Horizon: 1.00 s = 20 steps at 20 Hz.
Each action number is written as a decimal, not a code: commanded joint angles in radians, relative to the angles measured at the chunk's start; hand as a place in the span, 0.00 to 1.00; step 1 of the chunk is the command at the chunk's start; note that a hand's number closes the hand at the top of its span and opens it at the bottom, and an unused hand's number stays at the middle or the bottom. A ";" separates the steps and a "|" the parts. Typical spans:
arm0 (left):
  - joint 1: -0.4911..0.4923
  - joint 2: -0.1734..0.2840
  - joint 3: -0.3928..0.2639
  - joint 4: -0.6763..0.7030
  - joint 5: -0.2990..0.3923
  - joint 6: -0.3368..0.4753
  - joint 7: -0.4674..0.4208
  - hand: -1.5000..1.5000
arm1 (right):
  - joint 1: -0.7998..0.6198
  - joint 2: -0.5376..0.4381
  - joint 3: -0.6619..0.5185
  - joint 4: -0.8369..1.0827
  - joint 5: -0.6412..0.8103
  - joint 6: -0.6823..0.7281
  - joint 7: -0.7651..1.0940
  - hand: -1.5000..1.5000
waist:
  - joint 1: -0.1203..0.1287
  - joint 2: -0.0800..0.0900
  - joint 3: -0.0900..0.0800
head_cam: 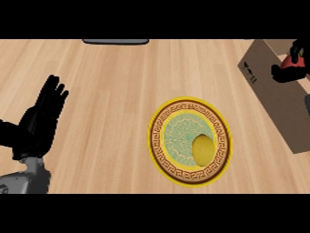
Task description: Pick the bell pepper from the plate and place it in the cardboard box
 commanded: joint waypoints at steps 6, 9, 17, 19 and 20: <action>-0.047 0.014 0.022 0.012 0.022 -0.006 0.030 0.50 | -0.084 -0.042 -0.055 0.362 -0.041 0.106 -0.133 0.00 | 0.012 0.008 0.004; -0.007 -0.033 -0.036 -0.002 -0.043 0.032 -0.017 0.50 | -0.115 -0.018 -0.109 0.458 -0.048 -0.085 -0.230 0.00 | 0.018 0.008 0.005; 0.002 -0.019 -0.004 0.008 -0.010 0.016 -0.009 0.50 | -0.085 -0.004 -0.321 0.301 -0.313 -0.280 -0.513 0.00 | -0.015 -0.002 0.005; -0.036 -0.002 0.015 0.018 0.003 0.016 0.020 0.50 | -0.156 0.010 -0.361 0.340 -0.371 -0.218 -0.480 0.00 | -0.009 -0.001 0.004; -0.012 0.022 0.041 0.052 0.028 -0.028 -0.029 0.50 | -0.146 0.035 -0.389 0.344 -0.407 -0.224 -0.476 0.00 | -0.010 0.000 0.004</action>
